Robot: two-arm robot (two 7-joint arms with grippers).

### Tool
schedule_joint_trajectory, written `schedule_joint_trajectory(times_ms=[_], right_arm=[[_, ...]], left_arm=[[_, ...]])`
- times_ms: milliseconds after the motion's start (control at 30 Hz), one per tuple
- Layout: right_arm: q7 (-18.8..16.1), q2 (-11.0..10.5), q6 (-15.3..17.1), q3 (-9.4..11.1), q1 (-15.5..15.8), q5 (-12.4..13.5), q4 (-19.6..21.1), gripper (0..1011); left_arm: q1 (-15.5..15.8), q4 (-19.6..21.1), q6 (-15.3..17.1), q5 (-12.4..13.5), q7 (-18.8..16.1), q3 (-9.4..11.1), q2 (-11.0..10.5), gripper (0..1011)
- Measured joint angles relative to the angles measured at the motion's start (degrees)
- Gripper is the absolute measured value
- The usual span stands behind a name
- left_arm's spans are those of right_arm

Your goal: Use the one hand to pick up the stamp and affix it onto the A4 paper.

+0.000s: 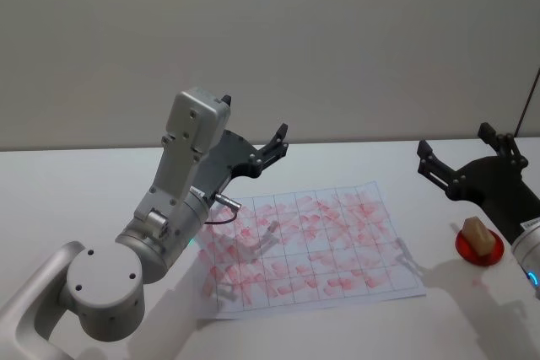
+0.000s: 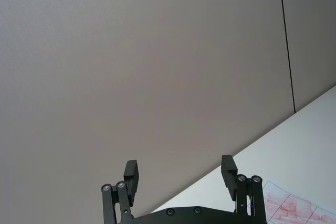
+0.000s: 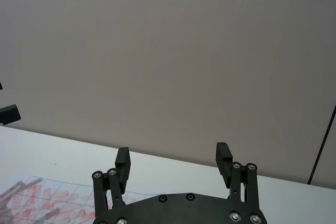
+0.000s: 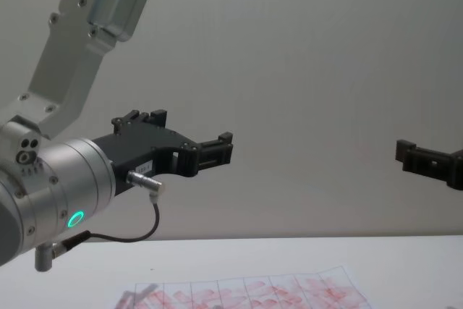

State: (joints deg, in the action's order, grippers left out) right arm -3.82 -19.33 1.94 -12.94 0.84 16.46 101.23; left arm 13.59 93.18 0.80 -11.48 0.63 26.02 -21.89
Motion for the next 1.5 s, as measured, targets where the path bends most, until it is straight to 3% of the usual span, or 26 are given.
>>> schedule_joint_trajectory(times_ms=[1100,1500], right_arm=[[0.0,0.0,0.0,0.0,0.1,0.0,0.0,1001],[2.4,-3.1,-0.3,1.8,4.9,3.4,3.0,1001]], left_arm=[[0.0,0.0,0.0,0.0,0.0,0.0,0.0,1001],[0.0,0.0,0.0,0.0,0.0,0.0,0.0,1001]])
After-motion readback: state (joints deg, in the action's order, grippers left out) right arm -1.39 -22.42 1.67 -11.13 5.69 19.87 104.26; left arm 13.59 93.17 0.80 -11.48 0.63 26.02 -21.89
